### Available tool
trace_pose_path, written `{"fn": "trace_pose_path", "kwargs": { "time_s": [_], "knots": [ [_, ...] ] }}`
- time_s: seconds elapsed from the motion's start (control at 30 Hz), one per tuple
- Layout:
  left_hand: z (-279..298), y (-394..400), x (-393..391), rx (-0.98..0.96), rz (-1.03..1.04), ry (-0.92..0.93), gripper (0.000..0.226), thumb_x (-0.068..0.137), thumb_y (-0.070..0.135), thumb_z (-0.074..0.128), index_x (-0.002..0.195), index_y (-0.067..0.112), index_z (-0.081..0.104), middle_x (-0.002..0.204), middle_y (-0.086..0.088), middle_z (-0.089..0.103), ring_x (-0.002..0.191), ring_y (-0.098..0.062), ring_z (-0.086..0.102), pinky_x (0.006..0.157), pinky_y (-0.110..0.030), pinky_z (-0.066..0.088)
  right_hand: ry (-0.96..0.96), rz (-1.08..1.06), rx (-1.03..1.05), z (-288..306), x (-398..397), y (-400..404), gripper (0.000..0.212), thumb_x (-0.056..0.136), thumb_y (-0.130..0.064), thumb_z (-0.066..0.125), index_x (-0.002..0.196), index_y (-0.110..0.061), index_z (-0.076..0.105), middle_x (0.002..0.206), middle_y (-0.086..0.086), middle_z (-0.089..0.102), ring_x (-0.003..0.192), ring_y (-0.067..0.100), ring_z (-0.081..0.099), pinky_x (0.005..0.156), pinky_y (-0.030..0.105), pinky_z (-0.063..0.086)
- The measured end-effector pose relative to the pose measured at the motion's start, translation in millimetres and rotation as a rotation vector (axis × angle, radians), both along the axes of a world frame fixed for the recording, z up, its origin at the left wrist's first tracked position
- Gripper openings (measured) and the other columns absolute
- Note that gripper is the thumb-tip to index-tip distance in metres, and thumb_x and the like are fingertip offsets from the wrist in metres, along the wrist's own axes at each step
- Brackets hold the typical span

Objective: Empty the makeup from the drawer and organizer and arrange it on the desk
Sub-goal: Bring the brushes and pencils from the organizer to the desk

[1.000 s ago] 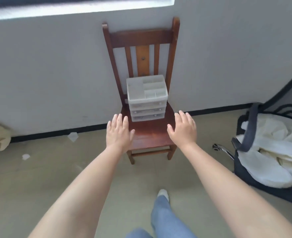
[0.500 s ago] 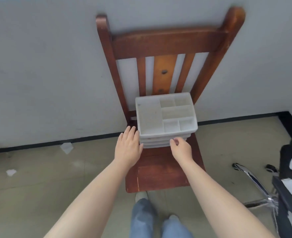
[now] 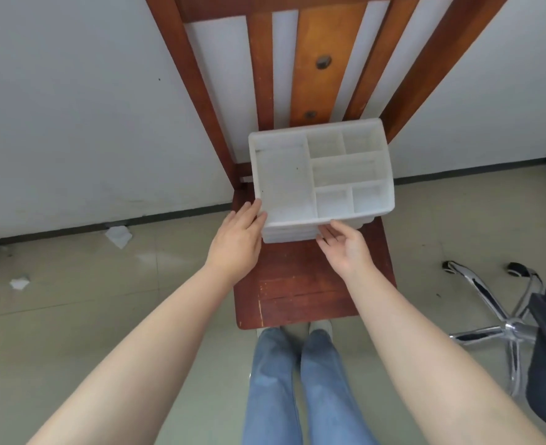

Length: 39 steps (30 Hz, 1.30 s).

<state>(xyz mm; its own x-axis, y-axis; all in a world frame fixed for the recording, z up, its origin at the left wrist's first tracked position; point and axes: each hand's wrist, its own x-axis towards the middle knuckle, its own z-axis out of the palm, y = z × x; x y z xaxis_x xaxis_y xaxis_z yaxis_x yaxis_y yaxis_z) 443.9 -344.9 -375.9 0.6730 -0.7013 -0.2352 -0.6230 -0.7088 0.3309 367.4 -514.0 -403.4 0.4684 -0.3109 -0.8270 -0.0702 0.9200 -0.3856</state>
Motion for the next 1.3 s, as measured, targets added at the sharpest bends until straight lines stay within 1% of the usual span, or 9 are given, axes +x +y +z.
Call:
{"fn": "trace_pose_path", "kwargs": {
  "time_s": [0.13,0.43,0.53,0.63,0.9,1.07,1.17,1.23,1.3],
  "knots": [
    [8,-1,0,0.164,0.017,0.049,0.053,0.094,0.006,0.036,0.145,0.008,0.02,0.156,-0.006,0.004,0.144,-0.024,0.008,0.116,-0.037,0.009,0.005,0.051,-0.027,2,-7,4,0.015,0.091,-0.003,0.048,0.077,-0.01,0.047,0.077,0.006,0.051,0.079,0.017,0.054,0.098,0.037,0.037],
    [13,-11,-8,0.285,0.061,0.081,0.063,0.091,0.001,0.036,0.147,0.012,0.009,0.156,-0.005,-0.009,0.145,-0.022,0.0,0.116,-0.037,0.007,-0.001,0.002,0.037,-3,6,-5,0.02,0.088,0.006,0.043,0.077,-0.008,0.052,0.083,0.005,0.054,0.082,0.015,0.054,0.096,0.034,0.037],
    [13,-10,-9,0.302,0.065,0.089,0.064,0.091,0.002,0.037,0.147,0.013,0.007,0.156,-0.004,-0.011,0.145,-0.022,-0.001,0.117,-0.037,0.007,0.084,0.078,-0.002,-7,-5,-5,0.009,0.088,0.0,0.052,0.094,-0.005,0.052,0.083,0.006,0.053,0.088,0.019,0.054,0.101,0.038,0.037],
    [14,-11,-10,0.327,0.065,0.09,0.066,0.09,0.003,0.039,0.147,0.012,0.007,0.156,-0.005,-0.01,0.145,-0.023,-0.001,0.117,-0.038,0.006,0.28,0.122,-0.094,-12,-26,6,0.029,0.087,-0.003,0.056,0.114,-0.001,0.047,0.081,0.006,0.049,0.087,0.022,0.053,0.098,0.039,0.042],
    [8,-8,-61,0.337,-0.05,0.04,0.059,0.091,0.012,0.036,0.146,0.009,0.013,0.156,-0.006,0.004,0.145,-0.022,0.0,0.117,-0.036,0.005,0.554,0.399,-0.257,-5,-69,29,0.031,0.089,-0.016,0.056,0.113,0.003,0.052,0.108,0.018,0.059,0.088,0.024,0.061,0.076,0.03,0.052],
    [-6,-2,-76,0.318,0.08,0.118,0.051,0.091,0.008,0.036,0.141,0.004,0.028,0.153,-0.011,0.02,0.142,-0.026,0.016,0.115,-0.036,0.016,0.606,0.804,-0.284,15,-76,10,0.038,0.092,-0.033,0.049,0.112,-0.001,0.051,0.087,0.012,0.059,0.074,0.024,0.06,0.066,0.031,0.053],
    [-15,-6,-73,0.154,0.048,-0.027,0.033,0.065,-0.003,0.056,0.096,-0.002,0.066,0.109,-0.023,0.064,0.101,-0.037,0.063,0.082,-0.038,0.052,0.619,1.181,-0.599,27,-79,-6,0.023,0.092,-0.029,0.048,0.089,-0.007,0.055,0.074,0.008,0.061,0.063,0.021,0.059,0.065,0.033,0.053],
    [-15,-11,-69,0.174,0.007,-0.056,0.023,0.044,-0.001,0.072,0.066,0.004,0.067,0.076,-0.012,0.068,0.066,-0.03,0.067,0.054,-0.028,0.053,0.56,1.335,-1.012,30,-73,-20,0.015,0.09,-0.019,0.048,0.082,-0.009,0.056,0.082,0.01,0.064,0.075,0.024,0.06,0.075,0.033,0.049],
    [-14,-20,-66,0.206,-0.035,-0.042,0.028,0.041,0.002,0.08,0.062,0.007,0.064,0.068,-0.007,0.064,0.06,-0.025,0.062,0.047,-0.024,0.046,0.426,1.451,-1.353,30,-58,-33,0.017,0.089,-0.011,0.047,0.097,-0.005,0.06,0.098,0.012,0.063,0.091,0.026,0.057,0.077,0.03,0.044]
  ]
}}
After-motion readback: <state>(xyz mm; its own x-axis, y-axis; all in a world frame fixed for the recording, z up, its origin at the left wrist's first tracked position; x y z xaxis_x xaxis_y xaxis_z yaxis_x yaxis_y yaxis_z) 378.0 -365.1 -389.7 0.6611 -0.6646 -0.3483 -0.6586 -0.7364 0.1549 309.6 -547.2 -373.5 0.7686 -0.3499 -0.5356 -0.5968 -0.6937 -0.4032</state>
